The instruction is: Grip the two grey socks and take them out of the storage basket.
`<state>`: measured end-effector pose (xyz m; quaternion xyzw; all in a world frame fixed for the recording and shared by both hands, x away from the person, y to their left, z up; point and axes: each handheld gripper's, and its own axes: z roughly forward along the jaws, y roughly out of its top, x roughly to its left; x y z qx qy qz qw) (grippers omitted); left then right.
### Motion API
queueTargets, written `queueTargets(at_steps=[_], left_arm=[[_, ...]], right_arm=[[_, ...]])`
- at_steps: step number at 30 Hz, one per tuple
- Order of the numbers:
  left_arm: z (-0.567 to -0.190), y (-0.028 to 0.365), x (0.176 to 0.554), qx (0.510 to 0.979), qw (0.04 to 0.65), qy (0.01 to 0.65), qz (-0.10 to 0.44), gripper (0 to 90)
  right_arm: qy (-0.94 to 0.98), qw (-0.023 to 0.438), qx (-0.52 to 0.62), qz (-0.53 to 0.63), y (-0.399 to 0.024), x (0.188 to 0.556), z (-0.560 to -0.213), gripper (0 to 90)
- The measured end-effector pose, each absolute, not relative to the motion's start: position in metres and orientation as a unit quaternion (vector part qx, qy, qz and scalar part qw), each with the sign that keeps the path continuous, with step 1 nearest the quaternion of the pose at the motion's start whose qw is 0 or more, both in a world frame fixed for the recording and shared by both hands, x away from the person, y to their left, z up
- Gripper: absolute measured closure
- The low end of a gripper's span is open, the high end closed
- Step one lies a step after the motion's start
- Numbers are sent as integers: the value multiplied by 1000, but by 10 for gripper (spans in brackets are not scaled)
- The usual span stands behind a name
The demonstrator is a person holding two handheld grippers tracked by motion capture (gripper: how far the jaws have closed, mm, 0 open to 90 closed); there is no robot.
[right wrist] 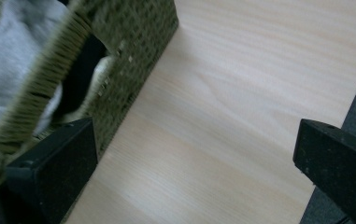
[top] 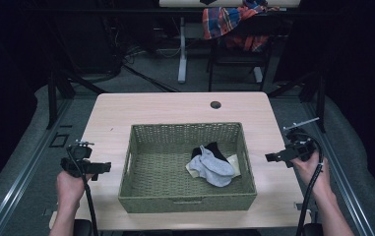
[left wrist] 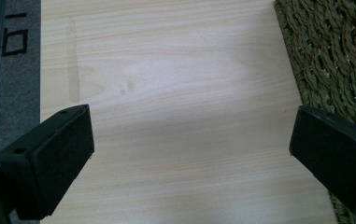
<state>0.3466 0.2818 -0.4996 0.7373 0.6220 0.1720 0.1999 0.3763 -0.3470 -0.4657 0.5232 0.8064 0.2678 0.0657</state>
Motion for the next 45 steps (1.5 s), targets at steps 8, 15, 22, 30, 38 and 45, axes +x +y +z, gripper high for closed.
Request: queueTargets(at_steps=[8, 15, 22, 30, 38, 45], left_arm=[[-499, 282, 346, 735, 204, 623, 174, 0], [-500, 278, 347, 741, 205, 616, 174, 0], [-500, 279, 347, 740, 205, 616, 173, 0], [-500, 279, 347, 741, 209, 614, 173, 0], [-499, 279, 346, 743, 211, 612, 172, 0], [-499, 278, 346, 745, 213, 609, 170, 1]], right_arm=[[816, 83, 494, 288, -329, 378, -434, 0], [841, 78, 458, 277, -302, 382, -417, 0], [863, 72, 418, 274, -269, 388, -403, 0], [887, 60, 383, 251, -231, 400, -407, 0], [900, 46, 365, 235, -206, 409, -416, 0], [908, 27, 359, 212, -190, 420, -430, 0]])
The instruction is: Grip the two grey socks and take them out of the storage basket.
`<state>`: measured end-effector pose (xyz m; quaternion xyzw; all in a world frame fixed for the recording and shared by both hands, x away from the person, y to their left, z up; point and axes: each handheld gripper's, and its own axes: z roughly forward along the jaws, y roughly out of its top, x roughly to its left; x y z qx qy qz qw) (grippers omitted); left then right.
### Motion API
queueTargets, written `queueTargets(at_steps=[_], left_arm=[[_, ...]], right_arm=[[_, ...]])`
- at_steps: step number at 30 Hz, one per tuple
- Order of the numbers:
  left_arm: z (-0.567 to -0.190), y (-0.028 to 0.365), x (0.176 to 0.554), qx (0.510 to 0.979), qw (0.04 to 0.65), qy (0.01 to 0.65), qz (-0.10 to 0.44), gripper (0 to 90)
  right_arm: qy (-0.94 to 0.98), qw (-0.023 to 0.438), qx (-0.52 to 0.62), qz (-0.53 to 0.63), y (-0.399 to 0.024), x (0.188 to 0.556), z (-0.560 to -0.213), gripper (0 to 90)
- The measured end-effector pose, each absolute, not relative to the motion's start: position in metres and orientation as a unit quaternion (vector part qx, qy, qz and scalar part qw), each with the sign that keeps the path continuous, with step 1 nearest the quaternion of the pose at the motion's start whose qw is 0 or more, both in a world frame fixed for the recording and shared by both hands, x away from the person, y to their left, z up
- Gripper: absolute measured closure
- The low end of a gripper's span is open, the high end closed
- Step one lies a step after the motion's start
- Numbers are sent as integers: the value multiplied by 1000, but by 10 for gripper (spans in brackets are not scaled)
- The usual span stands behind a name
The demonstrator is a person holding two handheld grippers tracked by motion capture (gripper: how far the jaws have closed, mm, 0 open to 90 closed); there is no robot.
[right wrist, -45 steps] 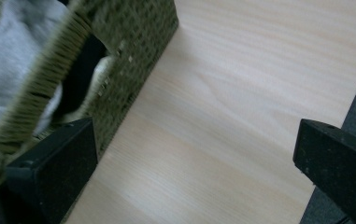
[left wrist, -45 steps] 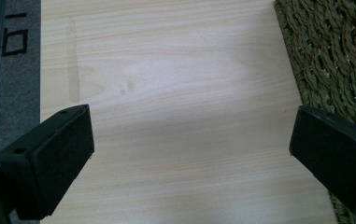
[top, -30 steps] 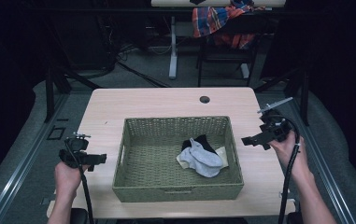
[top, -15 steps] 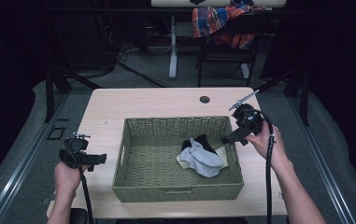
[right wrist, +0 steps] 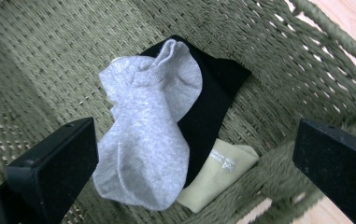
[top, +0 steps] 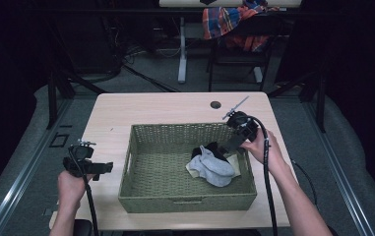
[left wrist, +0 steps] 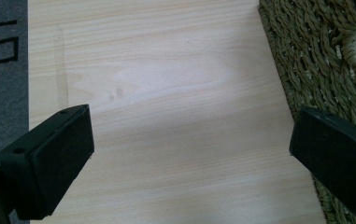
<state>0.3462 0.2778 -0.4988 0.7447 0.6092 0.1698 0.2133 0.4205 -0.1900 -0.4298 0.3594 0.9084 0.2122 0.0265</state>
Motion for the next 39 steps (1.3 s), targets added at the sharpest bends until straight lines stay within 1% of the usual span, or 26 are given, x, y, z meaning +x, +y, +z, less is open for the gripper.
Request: queueTargets(at_steps=[6, 8, 9, 14, 19, 21, 24, 27, 31, 34, 35, 36, 39], left_arm=[[-499, 278, 346, 744, 214, 609, 171, 1], [-499, 278, 347, 744, 213, 610, 170, 1], [-499, 277, 347, 744, 214, 609, 170, 1], [-498, 276, 347, 745, 214, 608, 171, 0], [-499, 277, 347, 744, 213, 610, 171, 0], [-498, 276, 347, 744, 213, 610, 170, 0], [-498, 276, 347, 745, 213, 609, 170, 0], [-498, 276, 347, 745, 214, 609, 168, 0], [-498, 276, 347, 746, 216, 607, 169, 0], [-499, 276, 348, 747, 214, 607, 166, 0], [-499, 276, 348, 747, 215, 607, 164, 0], [-500, 276, 348, 749, 215, 606, 162, 0], [-500, 274, 349, 753, 212, 602, 157, 0]], right_arm=[[919, 23, 341, 196, -174, 424, -437, 24], [918, 17, 343, 200, -173, 423, -442, 77], [921, 14, 338, 193, -172, 423, -444, 136], [923, 1, 342, 178, -167, 425, -455, 227], [932, 0, 335, 137, -157, 426, -467, 368], [935, 0, 334, 122, -152, 427, -471, 410], [939, -7, 327, 108, -145, 427, -480, 445], [937, -22, 332, 110, -140, 428, -485, 449], [936, -22, 339, 93, -136, 430, -491, 476], [935, -18, 343, 83, -136, 430, -496, 536], [934, -23, 348, 78, -136, 431, -497, 580], [932, -23, 350, 85, -136, 431, -499, 593], [934, -31, 346, 78, -136, 432, -499, 689]])
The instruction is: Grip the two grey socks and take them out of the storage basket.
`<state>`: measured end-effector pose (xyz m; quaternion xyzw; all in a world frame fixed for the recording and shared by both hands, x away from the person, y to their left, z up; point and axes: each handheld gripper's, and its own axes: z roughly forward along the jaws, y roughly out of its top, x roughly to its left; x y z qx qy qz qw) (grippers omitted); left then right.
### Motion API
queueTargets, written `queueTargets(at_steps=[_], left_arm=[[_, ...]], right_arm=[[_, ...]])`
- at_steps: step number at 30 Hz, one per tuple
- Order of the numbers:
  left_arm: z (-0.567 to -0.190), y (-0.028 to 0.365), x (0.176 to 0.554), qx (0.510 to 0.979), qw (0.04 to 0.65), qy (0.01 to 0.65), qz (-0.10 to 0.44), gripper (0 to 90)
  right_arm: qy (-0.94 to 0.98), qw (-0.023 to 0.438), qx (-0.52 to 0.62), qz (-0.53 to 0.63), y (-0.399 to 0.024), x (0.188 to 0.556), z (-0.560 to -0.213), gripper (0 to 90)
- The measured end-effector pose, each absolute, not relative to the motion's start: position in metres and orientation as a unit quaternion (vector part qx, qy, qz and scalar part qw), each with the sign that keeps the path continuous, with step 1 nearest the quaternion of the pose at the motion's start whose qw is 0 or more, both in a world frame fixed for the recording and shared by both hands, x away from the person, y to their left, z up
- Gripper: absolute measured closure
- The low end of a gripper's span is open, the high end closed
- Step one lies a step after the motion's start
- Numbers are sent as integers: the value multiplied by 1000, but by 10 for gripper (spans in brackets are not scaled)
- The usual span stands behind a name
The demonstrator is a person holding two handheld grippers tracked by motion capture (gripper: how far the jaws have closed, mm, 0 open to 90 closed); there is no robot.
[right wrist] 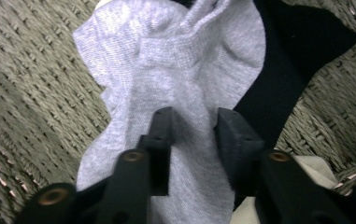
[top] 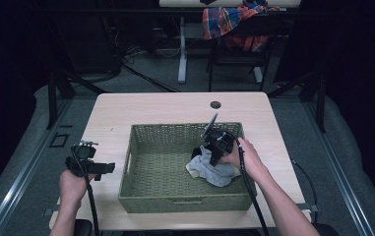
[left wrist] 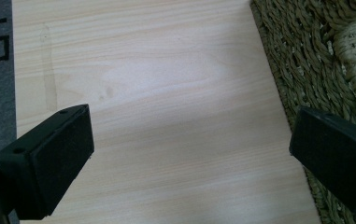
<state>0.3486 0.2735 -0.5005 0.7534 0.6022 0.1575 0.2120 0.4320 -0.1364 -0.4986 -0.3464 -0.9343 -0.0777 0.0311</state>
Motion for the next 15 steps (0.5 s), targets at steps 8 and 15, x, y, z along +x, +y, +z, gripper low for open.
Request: queueTargets(at_steps=[8, 15], left_arm=[[-500, 275, 348, 753, 210, 603, 160, 0], [-500, 275, 348, 752, 210, 603, 162, 0]], right_arm=[[-931, 40, -348, -100, -141, 429, -489, 851], [-928, 28, -350, -126, -149, 426, -468, 854]])
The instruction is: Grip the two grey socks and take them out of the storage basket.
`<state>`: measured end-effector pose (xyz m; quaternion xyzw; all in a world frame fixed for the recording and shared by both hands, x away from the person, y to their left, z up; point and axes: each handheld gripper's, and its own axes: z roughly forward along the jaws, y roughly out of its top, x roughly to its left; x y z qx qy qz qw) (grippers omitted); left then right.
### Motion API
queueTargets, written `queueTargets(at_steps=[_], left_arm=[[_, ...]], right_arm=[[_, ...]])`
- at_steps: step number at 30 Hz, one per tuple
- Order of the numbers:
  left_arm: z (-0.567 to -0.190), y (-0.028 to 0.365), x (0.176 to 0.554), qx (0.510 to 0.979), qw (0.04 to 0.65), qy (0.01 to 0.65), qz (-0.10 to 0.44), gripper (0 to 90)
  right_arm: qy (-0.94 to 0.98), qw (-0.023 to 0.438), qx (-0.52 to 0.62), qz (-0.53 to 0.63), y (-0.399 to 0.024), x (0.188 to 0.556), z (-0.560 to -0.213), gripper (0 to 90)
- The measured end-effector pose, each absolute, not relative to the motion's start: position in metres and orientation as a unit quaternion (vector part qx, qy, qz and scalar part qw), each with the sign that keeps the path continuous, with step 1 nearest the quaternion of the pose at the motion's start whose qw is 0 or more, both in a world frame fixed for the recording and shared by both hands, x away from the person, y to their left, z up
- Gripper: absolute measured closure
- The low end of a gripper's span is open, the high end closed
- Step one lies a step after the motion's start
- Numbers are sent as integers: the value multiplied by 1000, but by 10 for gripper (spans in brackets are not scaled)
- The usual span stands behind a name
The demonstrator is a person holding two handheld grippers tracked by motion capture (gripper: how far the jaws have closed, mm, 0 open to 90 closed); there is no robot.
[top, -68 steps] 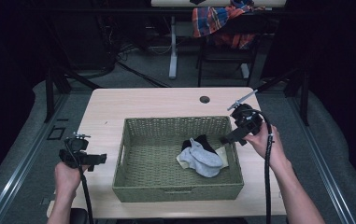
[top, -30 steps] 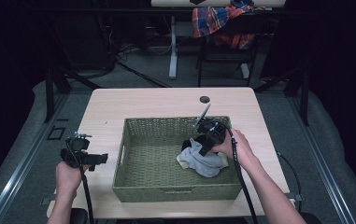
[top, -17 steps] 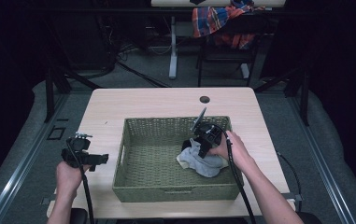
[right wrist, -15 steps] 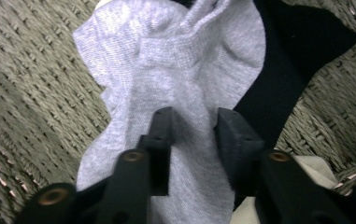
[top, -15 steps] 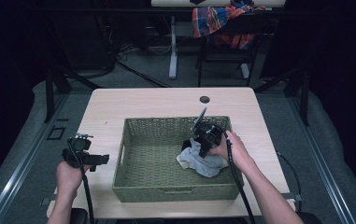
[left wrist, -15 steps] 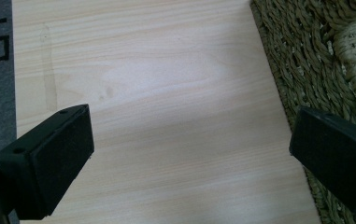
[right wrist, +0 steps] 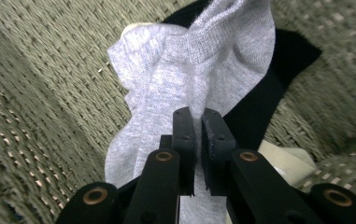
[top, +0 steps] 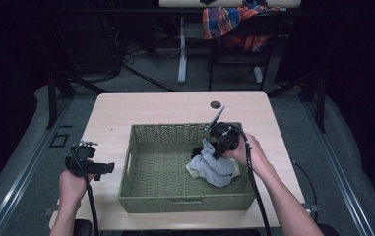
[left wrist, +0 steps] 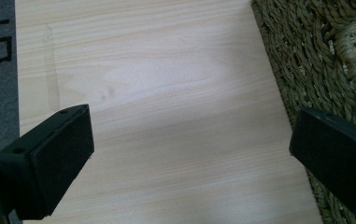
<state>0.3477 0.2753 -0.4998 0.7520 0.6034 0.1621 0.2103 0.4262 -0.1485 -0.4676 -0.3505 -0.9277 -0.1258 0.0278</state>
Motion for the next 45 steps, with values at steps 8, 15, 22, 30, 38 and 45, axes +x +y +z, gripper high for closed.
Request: queueTargets(at_steps=[8, 15, 22, 30, 38, 45], left_arm=[[-500, 275, 348, 753, 209, 603, 163, 0], [-500, 274, 348, 753, 207, 603, 163, 0], [-500, 273, 348, 755, 204, 601, 165, 1], [-501, 273, 348, 758, 201, 599, 163, 1], [-501, 273, 348, 758, 201, 599, 164, 1], [-500, 273, 348, 758, 202, 597, 168, 1]], right_arm=[[-921, 16, -355, -158, -158, 423, -443, 856], [-914, 14, -362, -182, -164, 421, -432, 859], [-905, 8, -367, -213, -176, 418, -416, 860], [-898, -3, -373, -233, -191, 416, -399, 859], [-889, -10, -387, -244, -204, 413, -389, 859], [-881, -17, -402, -251, -220, 412, -379, 859]])
